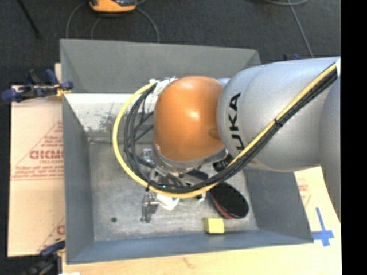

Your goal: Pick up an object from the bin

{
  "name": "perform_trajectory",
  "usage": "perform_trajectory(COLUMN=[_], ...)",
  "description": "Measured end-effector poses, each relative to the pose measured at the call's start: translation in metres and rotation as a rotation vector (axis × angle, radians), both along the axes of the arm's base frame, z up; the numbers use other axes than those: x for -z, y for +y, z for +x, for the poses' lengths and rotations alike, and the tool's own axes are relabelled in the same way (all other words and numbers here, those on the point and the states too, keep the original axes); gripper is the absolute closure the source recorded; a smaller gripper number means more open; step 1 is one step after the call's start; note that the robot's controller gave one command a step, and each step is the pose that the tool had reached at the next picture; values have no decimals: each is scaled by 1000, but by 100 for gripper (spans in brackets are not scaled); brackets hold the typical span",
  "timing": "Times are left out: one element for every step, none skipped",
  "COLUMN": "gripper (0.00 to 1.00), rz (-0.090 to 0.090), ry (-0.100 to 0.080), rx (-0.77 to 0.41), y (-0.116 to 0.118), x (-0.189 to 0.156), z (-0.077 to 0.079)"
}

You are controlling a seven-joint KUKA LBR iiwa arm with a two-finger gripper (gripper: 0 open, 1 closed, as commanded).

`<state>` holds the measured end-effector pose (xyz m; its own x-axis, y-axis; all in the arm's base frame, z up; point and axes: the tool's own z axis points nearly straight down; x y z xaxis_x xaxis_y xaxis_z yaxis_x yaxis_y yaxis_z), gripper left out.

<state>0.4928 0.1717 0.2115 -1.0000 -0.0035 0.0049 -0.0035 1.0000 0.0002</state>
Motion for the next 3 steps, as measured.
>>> perform_trajectory(gripper=[0, 0, 0], rz=[1, 4, 1], ry=[-7, -16, -9], rx=[5, 43, 29], y=[-1, -14, -90], x=[-4, 81, 87], z=[2, 73, 62])
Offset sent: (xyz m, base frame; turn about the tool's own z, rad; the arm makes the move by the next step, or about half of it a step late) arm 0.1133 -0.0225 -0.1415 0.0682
